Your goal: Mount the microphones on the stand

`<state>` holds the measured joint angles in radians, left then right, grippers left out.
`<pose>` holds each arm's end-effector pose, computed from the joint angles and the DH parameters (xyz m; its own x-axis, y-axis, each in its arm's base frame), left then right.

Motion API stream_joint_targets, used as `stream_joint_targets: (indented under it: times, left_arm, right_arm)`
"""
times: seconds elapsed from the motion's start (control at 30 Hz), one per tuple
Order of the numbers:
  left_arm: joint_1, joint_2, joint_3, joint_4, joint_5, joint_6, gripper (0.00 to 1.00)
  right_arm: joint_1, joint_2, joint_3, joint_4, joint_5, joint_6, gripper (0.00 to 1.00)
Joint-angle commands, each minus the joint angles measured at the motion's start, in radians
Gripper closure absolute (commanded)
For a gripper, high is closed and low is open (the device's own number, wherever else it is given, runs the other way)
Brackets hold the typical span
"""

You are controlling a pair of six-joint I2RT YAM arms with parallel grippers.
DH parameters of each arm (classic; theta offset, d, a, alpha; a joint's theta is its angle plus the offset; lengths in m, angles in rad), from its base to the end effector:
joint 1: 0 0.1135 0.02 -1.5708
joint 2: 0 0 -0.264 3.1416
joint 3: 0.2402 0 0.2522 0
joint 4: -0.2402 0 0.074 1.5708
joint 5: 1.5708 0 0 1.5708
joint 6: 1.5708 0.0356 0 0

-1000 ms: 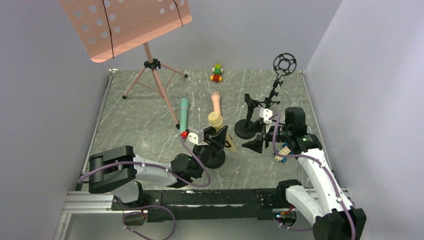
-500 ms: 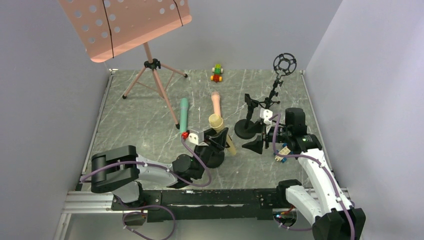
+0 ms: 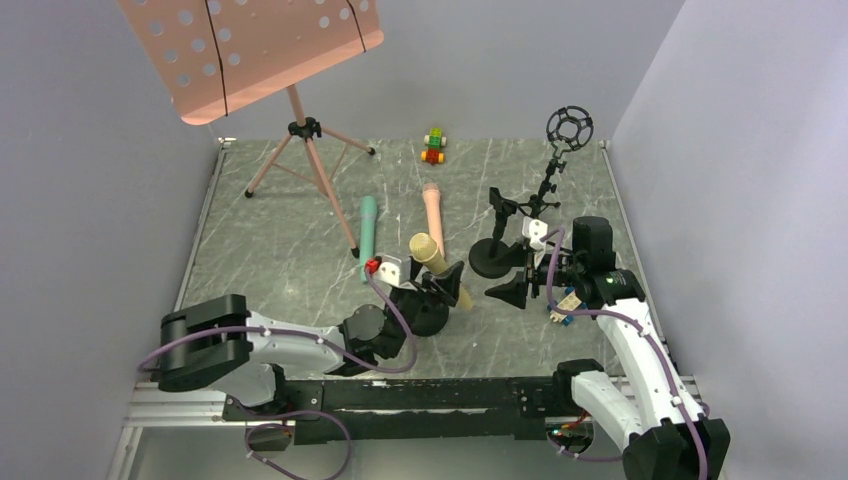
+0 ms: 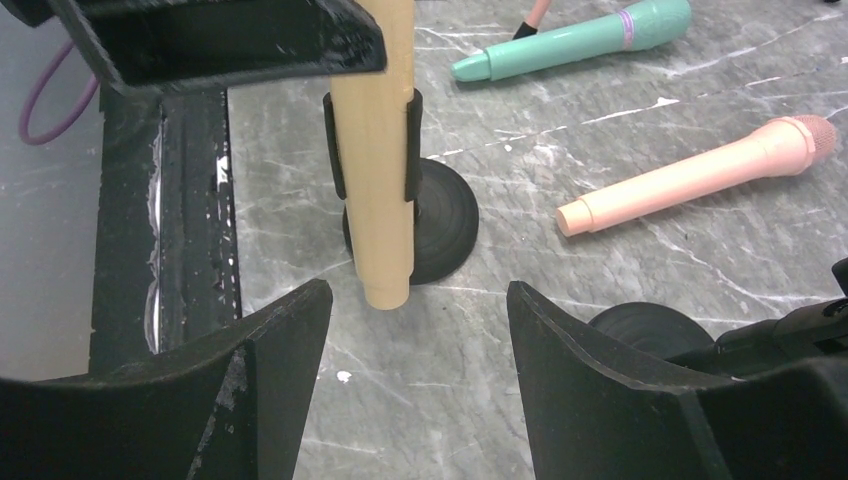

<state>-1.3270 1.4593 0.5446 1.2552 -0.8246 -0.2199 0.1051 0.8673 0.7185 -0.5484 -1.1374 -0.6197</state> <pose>0.0930 -0.2655 0.2511 -0.0286 -0.4985 -0.8664 0.4975 0.7447 -0.4449 0.1642 0.0498 0.2807 -0.0924 -0.2550 -0.9625 -0.9700 0.2415 0.0291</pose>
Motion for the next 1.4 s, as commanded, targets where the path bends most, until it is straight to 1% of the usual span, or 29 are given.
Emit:
stream_joint_targets:
  times: [0.0,0.07,0.1,0.17,0.23,0.3,0.47,0.6,0.67,0.73,0.83,1.07,1.17,1.3,1.37]
  left_arm:
    - [-0.009,-0.1,0.021,-0.091,0.015,-0.036,0.1]
    - [-0.009,-0.143,0.017,-0.134,0.024,-0.044,0.02]
    - [-0.009,-0.17,0.018,-0.172,0.032,-0.053,0.01]
    - [-0.009,-0.232,0.038,-0.329,0.047,-0.102,0.01]
    - [-0.008,-0.295,0.083,-0.566,0.049,-0.201,0.01]
    - [-0.008,-0.343,0.12,-0.734,0.051,-0.273,0.01]
    - [0.016,-0.431,0.181,-0.983,0.085,-0.419,0.01]
    - [0.057,-0.441,0.246,-1.163,0.118,-0.531,0.01]
    - [0.076,-0.438,0.263,-1.188,0.139,-0.548,0.01]
    - [0.092,-0.436,0.265,-1.174,0.168,-0.55,0.01]
    - [0.111,-0.423,0.282,-1.166,0.206,-0.554,0.04]
    - [0.134,-0.367,0.369,-1.21,0.225,-0.561,0.06]
    - [0.142,-0.356,0.385,-1.201,0.227,-0.566,0.15]
    - [0.153,-0.343,0.412,-1.243,0.216,-0.585,0.19]
    - [0.153,-0.341,0.418,-1.253,0.217,-0.591,0.25]
  right_arm:
    - [-0.005,-0.013,-0.001,-0.007,-0.048,-0.031,0.3]
    - [-0.007,-0.014,0.0,-0.008,-0.048,-0.033,0.3]
    - [-0.008,-0.016,-0.002,-0.008,-0.047,-0.034,0.3]
    - [-0.009,-0.018,-0.003,-0.008,-0.046,-0.035,0.29]
    - [-0.011,-0.019,-0.004,-0.009,-0.043,-0.037,0.29]
    - [-0.013,-0.019,-0.003,-0.01,-0.044,-0.038,0.29]
    - [-0.014,-0.017,-0.004,-0.011,-0.042,-0.04,0.29]
    - [-0.016,-0.017,-0.006,-0.012,-0.038,-0.044,0.29]
    - [-0.016,-0.016,-0.007,-0.012,-0.036,-0.044,0.29]
    - [-0.017,-0.013,-0.006,-0.012,-0.034,-0.046,0.29]
    - [-0.018,-0.012,-0.007,-0.013,-0.032,-0.046,0.29]
    - [-0.022,-0.013,-0.008,-0.013,-0.03,-0.047,0.29]
    - [-0.024,-0.012,-0.008,-0.013,-0.03,-0.048,0.29]
    - [-0.023,-0.013,-0.008,-0.015,-0.032,-0.048,0.29]
    - [-0.024,-0.013,-0.007,-0.016,-0.033,-0.049,0.29]
